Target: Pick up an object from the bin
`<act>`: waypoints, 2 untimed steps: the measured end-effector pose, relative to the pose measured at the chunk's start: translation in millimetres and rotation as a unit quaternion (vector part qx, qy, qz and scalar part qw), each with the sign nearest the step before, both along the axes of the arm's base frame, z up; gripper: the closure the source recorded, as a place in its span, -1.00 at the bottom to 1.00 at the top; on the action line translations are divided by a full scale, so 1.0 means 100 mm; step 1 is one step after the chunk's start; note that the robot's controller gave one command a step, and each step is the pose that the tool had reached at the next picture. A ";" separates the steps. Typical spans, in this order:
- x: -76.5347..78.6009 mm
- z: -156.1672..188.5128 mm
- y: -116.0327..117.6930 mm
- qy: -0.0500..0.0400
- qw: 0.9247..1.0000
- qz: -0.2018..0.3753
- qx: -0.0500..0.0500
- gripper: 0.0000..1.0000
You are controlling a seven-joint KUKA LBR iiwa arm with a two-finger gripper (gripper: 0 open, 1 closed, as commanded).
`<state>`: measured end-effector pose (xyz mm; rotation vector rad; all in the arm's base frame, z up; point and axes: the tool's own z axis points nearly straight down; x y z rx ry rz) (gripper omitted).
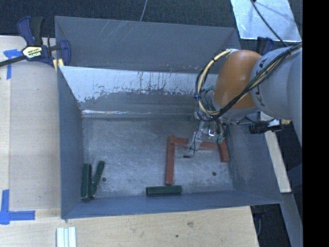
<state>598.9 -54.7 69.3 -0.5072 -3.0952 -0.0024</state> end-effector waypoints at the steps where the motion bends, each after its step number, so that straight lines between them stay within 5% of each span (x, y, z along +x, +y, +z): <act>1: -0.14 0.04 0.30 -0.007 0.998 0.061 -0.002 1.00; 2: -0.14 0.04 0.30 -0.007 0.998 0.061 -0.002 1.00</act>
Offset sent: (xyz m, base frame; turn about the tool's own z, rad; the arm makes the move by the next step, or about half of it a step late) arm 0.0000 0.0000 0.0000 0.0000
